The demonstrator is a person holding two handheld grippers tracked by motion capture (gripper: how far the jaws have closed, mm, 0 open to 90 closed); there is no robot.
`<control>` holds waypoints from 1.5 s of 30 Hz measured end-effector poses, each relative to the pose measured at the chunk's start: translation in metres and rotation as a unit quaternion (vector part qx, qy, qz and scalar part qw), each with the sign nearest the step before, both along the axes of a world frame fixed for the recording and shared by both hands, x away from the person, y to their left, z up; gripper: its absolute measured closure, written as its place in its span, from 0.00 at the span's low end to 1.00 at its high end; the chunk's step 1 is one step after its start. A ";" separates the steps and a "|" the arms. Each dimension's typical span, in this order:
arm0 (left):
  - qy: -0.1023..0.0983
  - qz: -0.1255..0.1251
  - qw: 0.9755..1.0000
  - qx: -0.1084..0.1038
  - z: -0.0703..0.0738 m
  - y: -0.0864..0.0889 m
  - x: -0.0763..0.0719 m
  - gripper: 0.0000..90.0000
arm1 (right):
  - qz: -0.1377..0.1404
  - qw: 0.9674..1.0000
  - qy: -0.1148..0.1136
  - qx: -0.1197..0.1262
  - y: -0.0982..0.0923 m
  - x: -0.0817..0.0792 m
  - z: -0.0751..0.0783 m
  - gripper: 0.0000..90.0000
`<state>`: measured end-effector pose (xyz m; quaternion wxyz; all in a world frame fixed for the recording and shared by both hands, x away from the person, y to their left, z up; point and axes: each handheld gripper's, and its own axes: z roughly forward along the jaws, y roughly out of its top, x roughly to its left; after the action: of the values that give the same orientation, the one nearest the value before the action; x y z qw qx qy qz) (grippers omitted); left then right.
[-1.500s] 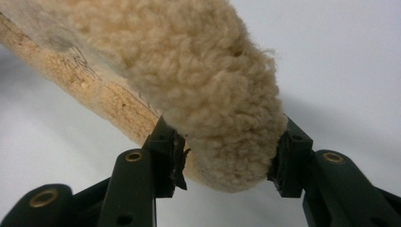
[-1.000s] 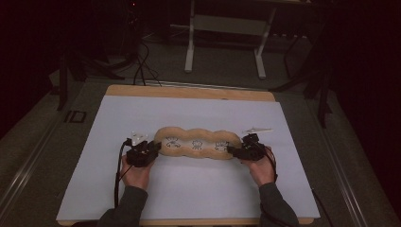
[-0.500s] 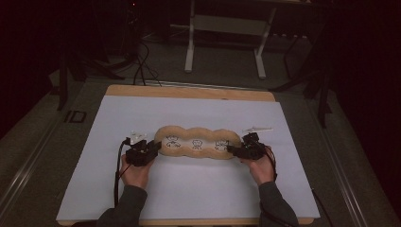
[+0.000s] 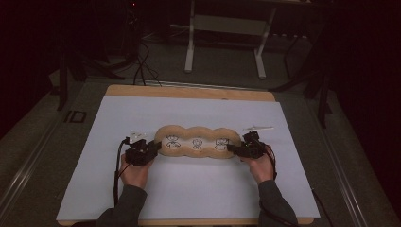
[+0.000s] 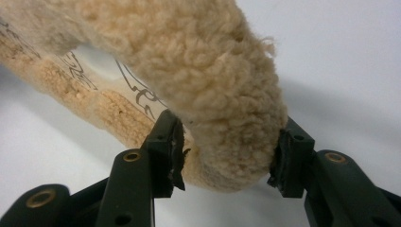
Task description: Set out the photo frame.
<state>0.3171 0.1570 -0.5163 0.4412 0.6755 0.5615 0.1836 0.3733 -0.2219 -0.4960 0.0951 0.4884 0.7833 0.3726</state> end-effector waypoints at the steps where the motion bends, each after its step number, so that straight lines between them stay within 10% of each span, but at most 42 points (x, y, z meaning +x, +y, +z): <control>1: 0.000 0.000 1.000 0.000 0.000 0.000 0.000 0.80 | -0.001 1.000 0.000 0.000 0.000 0.000 0.000 0.57; 29: 0.001 -0.005 1.000 -0.005 0.000 0.003 -0.002 0.76 | -0.003 1.000 0.006 0.010 -0.001 0.001 0.000 0.56; 45: -0.007 -0.016 1.000 -0.016 0.009 0.016 -0.008 0.53 | 0.005 1.000 -0.007 0.012 -0.009 -0.010 0.011 0.39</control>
<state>0.3092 0.1729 -0.5071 0.4586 0.6763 0.5500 0.1725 0.3632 -0.2305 -0.4846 0.0931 0.4827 0.7805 0.3861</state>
